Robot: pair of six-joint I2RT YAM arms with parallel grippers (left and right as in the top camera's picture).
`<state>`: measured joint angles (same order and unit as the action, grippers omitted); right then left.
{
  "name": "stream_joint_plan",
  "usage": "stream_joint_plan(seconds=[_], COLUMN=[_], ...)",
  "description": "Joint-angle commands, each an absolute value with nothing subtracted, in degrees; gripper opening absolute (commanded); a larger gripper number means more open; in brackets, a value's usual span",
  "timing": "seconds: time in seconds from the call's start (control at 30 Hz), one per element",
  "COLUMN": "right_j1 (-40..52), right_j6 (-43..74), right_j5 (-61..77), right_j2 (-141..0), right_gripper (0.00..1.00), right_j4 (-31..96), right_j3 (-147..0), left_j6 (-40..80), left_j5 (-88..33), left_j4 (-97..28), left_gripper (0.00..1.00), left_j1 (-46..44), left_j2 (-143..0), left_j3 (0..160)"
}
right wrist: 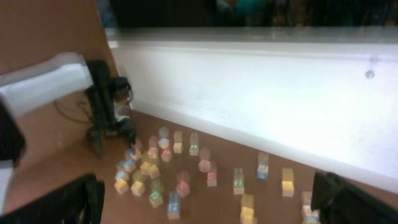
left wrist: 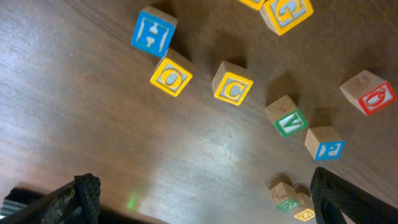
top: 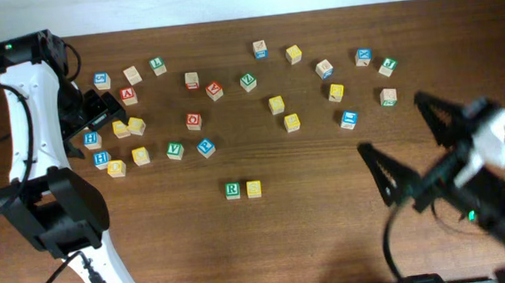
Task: Spell out RSS
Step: 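Reach the right gripper to a second yellow S block and grasp it, then carry the S block and place it right of the first S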
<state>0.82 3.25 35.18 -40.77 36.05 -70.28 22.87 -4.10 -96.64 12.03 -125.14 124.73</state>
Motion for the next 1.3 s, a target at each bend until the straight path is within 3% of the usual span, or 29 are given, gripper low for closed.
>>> stream_joint_plan(seconds=[0.0,0.1,0.23,0.4,0.47,0.53,0.87,0.9,1.1,1.2,1.27], right_j1=[0.73,2.28,11.77,19.27,20.36,20.73,24.53,24.51,24.53,24.53,24.53], right_j6=[-4.54,-4.54,-6.2,-4.99,5.96,9.17,9.5,9.52,9.54,9.56,9.56], right_j5=[35.09,31.59,11.03,15.99,7.11,3.36,-6.79,-7.73,-6.37,-4.49,-4.49], right_j2=[-57.36,-76.16,-93.47,-107.46,-112.05,-115.55,-128.01,-128.01,-128.01,-128.01,-128.01], right_gripper=[0.98,0.98,0.98,0.98,0.98,0.99,0.64,0.57,0.52,0.41,0.41], right_j4=[47.42,57.54,61.52,50.28,43.07,37.95,31.86,31.18,30.35,30.81,31.38], right_j3=[-83.61,-93.17,-95.7,-95.68,-95.7,-95.7,-95.68,-95.55,-95.04,-95.04,-95.04], left_j6=[22.2,22.2,22.2,22.2,22.2,22.2,22.2,22.2,22.2,22.2,22.2], left_j5=[-4.27,-4.27,-4.27,-4.27,-4.27,-4.27,-4.27,-4.27,-4.27,-4.27,-4.27], left_j4=[-96.71,-96.71,-96.71,-96.71,-96.71,-96.71,-96.71,-96.71,-96.71,-96.71,-96.71], left_gripper=[0.99,0.99,0.99,0.99,0.99,0.99,0.99,0.99,0.99,0.99,0.99], left_j1=[12.45,12.45,12.45,12.45,12.45,12.45,12.45,12.45,12.45,12.43,12.45], left_j2=[-124.68,-124.68,-124.68,-124.68,-124.68,-124.68,-124.68,-124.68,-124.68,-124.68,-124.68], left_j3=[124.73,124.73,124.73,124.73,124.73,124.73,124.73,124.73,124.73,124.73,124.73])
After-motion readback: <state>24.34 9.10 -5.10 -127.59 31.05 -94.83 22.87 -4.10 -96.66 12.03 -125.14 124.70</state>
